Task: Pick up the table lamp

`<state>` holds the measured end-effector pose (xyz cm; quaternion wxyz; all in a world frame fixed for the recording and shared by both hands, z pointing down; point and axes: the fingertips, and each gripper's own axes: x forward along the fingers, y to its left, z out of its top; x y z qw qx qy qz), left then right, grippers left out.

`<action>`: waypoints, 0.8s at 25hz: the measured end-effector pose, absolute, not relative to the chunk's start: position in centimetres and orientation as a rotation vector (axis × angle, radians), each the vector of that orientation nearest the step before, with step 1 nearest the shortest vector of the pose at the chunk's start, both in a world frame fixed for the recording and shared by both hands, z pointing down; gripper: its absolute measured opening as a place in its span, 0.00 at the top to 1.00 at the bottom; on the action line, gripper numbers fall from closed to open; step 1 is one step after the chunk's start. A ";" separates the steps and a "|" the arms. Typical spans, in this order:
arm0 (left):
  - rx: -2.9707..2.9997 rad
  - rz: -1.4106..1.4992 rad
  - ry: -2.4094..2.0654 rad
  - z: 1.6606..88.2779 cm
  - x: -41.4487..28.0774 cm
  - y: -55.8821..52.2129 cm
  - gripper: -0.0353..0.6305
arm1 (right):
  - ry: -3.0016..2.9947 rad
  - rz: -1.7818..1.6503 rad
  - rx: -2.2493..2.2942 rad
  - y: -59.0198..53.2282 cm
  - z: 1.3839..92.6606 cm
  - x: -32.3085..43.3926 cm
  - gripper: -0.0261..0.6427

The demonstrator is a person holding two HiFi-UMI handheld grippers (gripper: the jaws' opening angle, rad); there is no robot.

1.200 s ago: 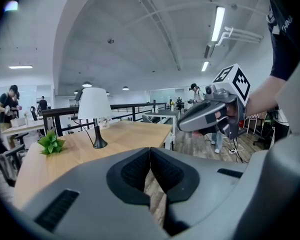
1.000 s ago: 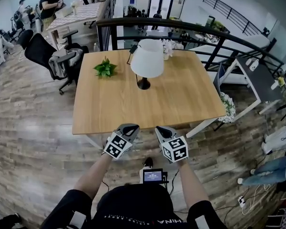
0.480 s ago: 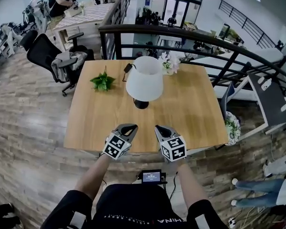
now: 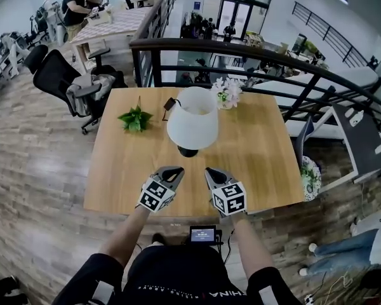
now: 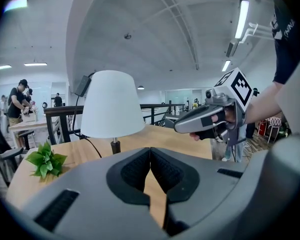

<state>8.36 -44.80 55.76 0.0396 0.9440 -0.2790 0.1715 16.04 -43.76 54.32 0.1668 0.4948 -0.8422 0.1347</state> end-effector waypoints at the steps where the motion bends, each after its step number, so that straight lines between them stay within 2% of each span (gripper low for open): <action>1: 2.897 0.527 -0.846 55.7 8.3 -45.0 0.92 | -2.392 0.381 1.416 -43.9 54.2 16.0 0.92; 20: 2.855 0.482 -0.873 57.0 10.1 -47.5 0.92 | -2.382 0.408 1.412 -45.7 55.3 17.3 0.92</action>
